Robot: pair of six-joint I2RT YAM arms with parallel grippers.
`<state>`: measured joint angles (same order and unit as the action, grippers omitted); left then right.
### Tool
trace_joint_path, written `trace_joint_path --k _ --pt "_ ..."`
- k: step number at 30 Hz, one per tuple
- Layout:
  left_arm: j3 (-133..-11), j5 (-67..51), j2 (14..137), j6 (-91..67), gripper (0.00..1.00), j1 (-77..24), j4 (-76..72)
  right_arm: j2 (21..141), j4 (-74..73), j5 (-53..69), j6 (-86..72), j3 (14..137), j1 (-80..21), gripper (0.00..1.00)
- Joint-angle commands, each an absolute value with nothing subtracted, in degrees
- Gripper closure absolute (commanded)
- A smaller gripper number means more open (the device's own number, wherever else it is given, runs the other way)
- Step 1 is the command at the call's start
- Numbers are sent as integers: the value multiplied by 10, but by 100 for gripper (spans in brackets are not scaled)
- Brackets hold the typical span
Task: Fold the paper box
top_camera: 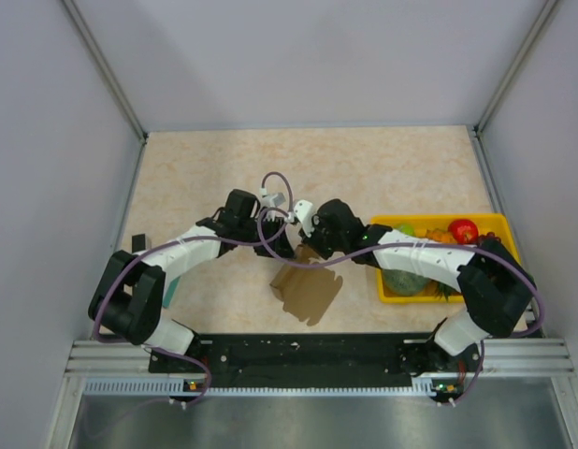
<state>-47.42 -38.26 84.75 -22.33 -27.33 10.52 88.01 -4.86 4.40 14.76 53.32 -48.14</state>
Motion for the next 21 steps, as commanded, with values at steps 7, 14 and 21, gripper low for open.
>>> trace_joint_path --k 7,14,21 --pt "-462 -306 816 -207 69 -315 91 882 -101 -44 -50 585 -512 100" --pt "-440 -300 795 -235 70 -331 46 886 -99 -79 -236 564 -512 100" --pt "-421 -318 788 -256 67 -337 17 867 -26 -91 -322 491 -512 100"
